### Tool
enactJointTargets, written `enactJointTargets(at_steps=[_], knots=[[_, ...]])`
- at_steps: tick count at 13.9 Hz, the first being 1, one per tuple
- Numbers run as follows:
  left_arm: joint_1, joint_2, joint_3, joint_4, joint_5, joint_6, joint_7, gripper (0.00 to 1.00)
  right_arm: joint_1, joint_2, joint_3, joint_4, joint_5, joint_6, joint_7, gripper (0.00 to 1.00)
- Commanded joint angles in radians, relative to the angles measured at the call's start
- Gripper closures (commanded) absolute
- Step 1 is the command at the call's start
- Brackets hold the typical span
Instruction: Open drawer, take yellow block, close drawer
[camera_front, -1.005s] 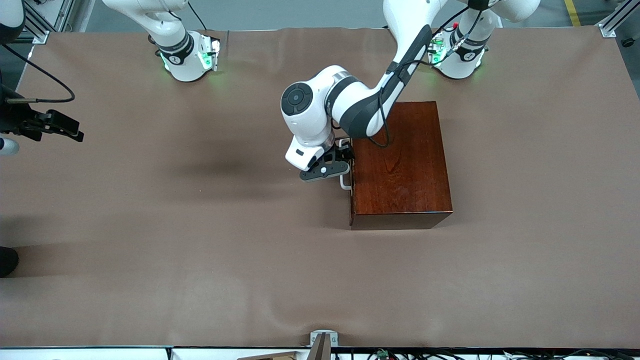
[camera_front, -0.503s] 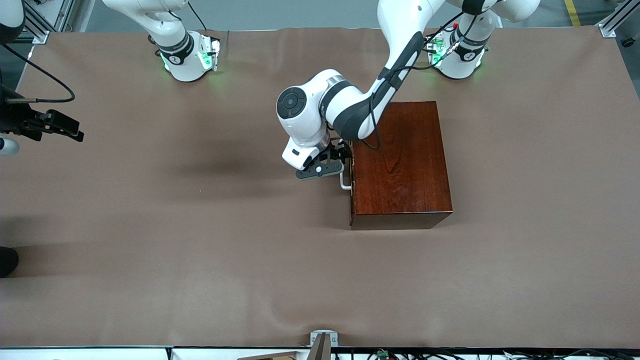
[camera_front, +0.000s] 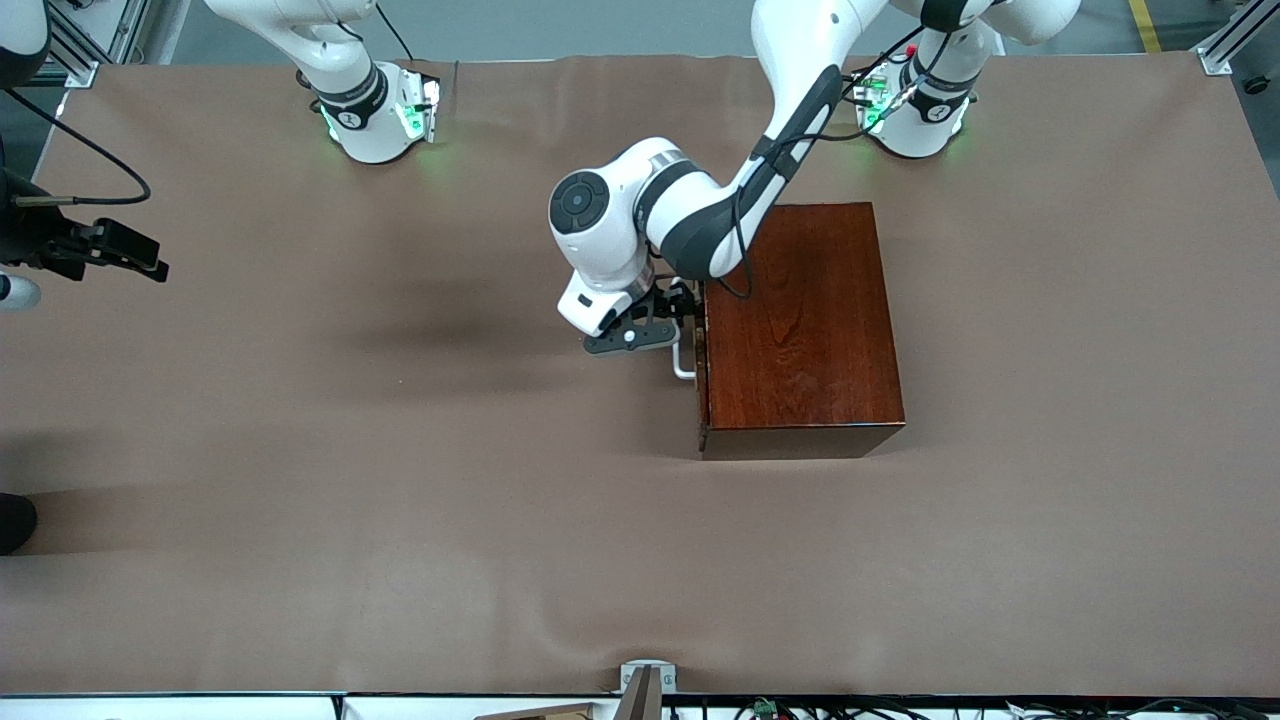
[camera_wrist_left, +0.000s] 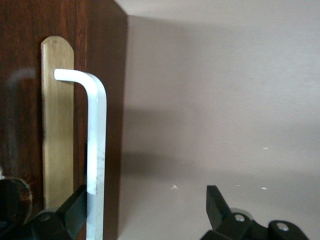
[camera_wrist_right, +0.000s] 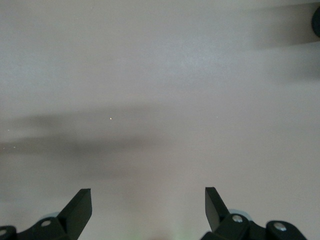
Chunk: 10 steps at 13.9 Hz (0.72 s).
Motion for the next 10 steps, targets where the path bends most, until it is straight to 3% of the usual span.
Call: enactJointTargets(at_steps=[1,10], knots=[[-0.004,0.022,-0.019,0.030,-0.024,0.097,0.002,0.00,-0.031,-0.009,0.015,-0.004,-0.007,-0.005,-0.013,0.00],[-0.007,0.038,-0.036,0.034,-0.050,0.259,0.025,0.00,-0.031,-0.009,0.015,-0.004,-0.007,-0.005,-0.013,0.00]])
